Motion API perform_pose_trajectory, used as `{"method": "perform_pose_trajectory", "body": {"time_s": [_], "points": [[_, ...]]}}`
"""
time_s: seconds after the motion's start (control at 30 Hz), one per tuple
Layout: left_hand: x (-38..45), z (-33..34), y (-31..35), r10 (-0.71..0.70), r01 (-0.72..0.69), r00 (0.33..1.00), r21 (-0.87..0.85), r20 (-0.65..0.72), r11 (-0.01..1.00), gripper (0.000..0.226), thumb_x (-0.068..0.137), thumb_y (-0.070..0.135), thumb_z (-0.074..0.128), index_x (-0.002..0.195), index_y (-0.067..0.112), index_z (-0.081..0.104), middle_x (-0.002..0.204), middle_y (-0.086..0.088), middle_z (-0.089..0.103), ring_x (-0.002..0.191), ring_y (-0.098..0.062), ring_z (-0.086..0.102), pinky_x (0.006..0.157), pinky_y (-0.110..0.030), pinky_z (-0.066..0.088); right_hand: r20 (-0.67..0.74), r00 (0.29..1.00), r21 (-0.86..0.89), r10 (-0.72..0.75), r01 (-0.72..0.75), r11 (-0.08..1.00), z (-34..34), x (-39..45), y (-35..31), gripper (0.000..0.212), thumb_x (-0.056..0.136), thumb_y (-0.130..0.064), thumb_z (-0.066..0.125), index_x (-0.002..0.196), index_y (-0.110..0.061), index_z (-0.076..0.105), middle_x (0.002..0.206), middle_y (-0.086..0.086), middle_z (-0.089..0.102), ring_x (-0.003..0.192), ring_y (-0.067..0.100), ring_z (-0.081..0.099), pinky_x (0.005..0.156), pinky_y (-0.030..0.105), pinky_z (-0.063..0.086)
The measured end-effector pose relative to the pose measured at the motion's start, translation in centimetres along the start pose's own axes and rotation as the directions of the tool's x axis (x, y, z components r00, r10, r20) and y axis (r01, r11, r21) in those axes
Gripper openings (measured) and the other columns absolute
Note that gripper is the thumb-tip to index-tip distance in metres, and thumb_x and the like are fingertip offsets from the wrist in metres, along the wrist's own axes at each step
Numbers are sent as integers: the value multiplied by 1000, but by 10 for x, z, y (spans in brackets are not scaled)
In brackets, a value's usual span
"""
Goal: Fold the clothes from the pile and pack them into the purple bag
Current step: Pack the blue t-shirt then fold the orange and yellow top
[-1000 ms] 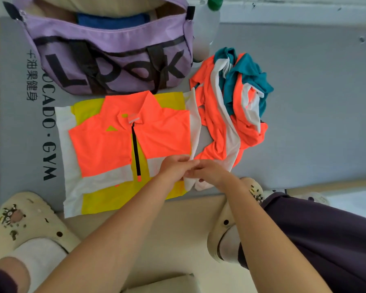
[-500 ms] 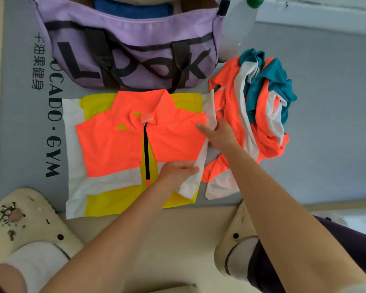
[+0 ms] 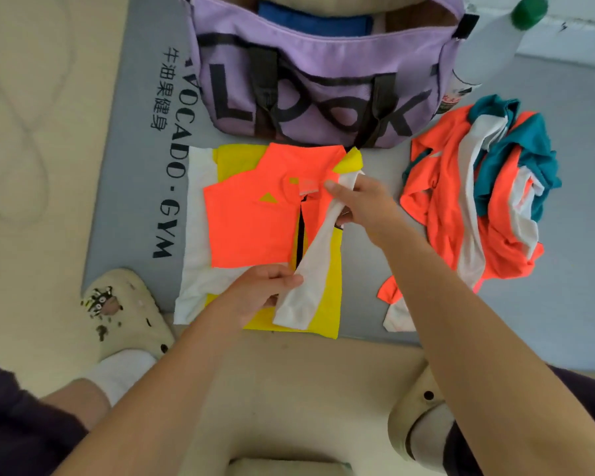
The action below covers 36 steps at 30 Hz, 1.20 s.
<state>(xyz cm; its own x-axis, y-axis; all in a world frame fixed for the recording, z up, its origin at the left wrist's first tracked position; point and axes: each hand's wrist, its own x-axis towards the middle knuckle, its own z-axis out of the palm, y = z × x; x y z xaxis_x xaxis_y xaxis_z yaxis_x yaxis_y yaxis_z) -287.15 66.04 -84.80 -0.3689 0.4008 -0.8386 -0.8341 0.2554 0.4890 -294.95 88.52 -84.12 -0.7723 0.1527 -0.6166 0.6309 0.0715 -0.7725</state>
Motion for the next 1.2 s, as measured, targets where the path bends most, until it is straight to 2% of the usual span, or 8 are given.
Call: {"method": "perform_pose_trajectory", "body": {"time_s": [0.2, 0.37, 0.47, 0.63, 0.8, 0.93, 1.1, 1.2], "points": [[-46, -89, -16, -37, 33, 986, -26, -163, 999, 10, 88, 21, 71, 77, 22, 70, 74, 4, 64, 69, -11, 56, 70, -22, 46, 160, 987, 35, 11, -16, 999, 108, 9, -23, 18, 89, -27, 70, 83, -12, 63, 69, 5, 65, 58, 16, 63, 55, 29, 57], [-38, -122, -25, -72, 99, 951, 76, -299, 992, 18, 89, 34, 70, 104, 25, 67, 112, -3, 69, 104, -21, 64, 95, -39, 52, 185, 981, -142, 56, -30, 989, 160, 18, -30, 16, 92, -23, 67, 93, -8, 63, 72, 9, 65, 50, 12, 63, 49, 26, 56], [-22, -113, -21, 56, 50, 900, 229, -432, 972, 34, 80, 51, 74, 99, 25, 64, 92, 8, 64, 81, -6, 58, 64, -23, 44, 127, 986, -275, 108, -70, 959, 168, 28, -28, 16, 93, -23, 65, 94, -7, 62, 75, 13, 65, 53, 17, 62, 50, 27, 57], [-2, -100, -14, 244, -36, 850, 412, -467, 911, 39, 83, 44, 70, 63, 18, 49, 60, 2, 44, 57, -16, 44, 55, -31, 33, 93, 986, -333, 137, -99, 938, 170, 36, -32, 16, 93, -23, 65, 97, -7, 63, 83, 14, 69, 63, 22, 67, 59, 34, 59], [-13, -130, -18, 151, 5, 819, 269, -554, 963, 22, 85, 41, 70, 76, 20, 67, 69, 2, 60, 62, -12, 55, 52, -26, 38, 152, 984, -196, 90, -59, 979, 197, 32, -42, 20, 91, -22, 68, 99, -5, 59, 74, 9, 68, 53, 15, 67, 49, 28, 57], [-17, -148, -24, 137, 122, 779, 363, -611, 924, 26, 88, 42, 64, 81, 17, 63, 79, -5, 62, 69, -20, 55, 56, -30, 38, 294, 947, -204, 131, -72, 976, 207, 24, -47, 24, 91, -23, 68, 104, -5, 61, 84, 13, 71, 63, 21, 71, 57, 30, 58], [-9, -139, -29, 233, 140, 723, 468, -650, 872, 47, 84, 52, 65, 114, 16, 62, 99, -3, 62, 83, -20, 58, 57, -26, 39, 5, 999, -217, 45, -43, 975, 147, 16, -35, 16, 88, -27, 70, 89, -15, 61, 73, 10, 68, 46, 12, 61, 45, 23, 50], [-6, -137, -32, 271, 158, 682, 498, -680, 853, 49, 87, 49, 65, 121, 14, 61, 103, -4, 63, 82, -16, 51, 53, -21, 31, -264, 965, -287, -8, -70, 955, 106, -4, -1, 18, 88, -28, 69, 89, -15, 57, 84, 13, 67, 58, 16, 64, 58, 35, 55]]}}
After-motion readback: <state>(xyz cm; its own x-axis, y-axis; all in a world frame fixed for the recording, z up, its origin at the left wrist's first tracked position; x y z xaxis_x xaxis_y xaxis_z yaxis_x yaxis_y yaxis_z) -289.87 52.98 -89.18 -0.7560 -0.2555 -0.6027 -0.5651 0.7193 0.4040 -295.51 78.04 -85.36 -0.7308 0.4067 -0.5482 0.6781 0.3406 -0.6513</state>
